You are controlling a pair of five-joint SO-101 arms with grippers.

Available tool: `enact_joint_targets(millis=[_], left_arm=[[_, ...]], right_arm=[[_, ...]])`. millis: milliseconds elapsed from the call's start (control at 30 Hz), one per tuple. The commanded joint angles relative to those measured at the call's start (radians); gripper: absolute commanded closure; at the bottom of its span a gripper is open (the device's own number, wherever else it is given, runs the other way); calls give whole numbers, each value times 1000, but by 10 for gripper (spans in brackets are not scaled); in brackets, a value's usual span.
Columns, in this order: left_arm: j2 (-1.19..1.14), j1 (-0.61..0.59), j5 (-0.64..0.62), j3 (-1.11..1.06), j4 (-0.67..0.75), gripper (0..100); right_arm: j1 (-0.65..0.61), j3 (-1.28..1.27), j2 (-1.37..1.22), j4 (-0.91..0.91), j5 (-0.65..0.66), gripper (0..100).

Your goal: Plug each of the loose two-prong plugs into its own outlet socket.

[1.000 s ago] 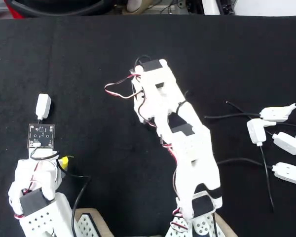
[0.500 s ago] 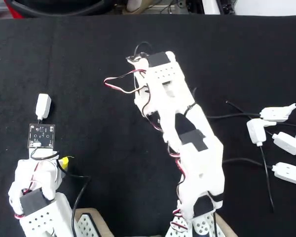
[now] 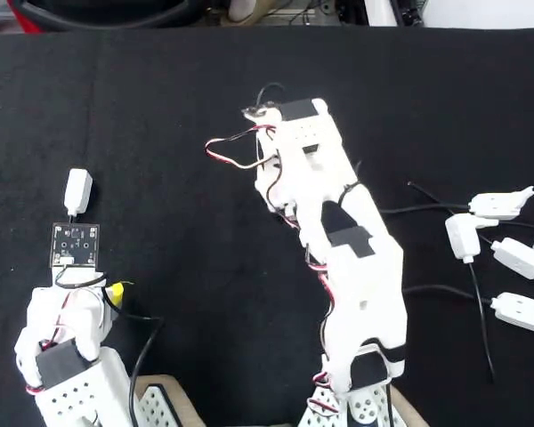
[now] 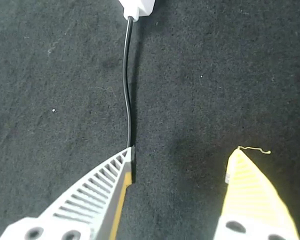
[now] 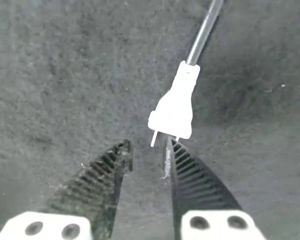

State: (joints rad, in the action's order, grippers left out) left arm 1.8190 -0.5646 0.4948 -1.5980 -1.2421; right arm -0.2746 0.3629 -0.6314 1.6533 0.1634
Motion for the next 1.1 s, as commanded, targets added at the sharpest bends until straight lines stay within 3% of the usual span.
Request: enact_joint_targets(millis=[0,267,467,1067], left_arm=[[3,8,5,5,18,701],[3,8,5,5,18,701],[3,8,5,5,18,701],[3,8,5,5,18,701]], right_arm=[[8,4,-16,-32,3,886],[8,18,-30,-49,3,886],[9,171,-4,106,21,888],[21,186,-147,12,60,886]])
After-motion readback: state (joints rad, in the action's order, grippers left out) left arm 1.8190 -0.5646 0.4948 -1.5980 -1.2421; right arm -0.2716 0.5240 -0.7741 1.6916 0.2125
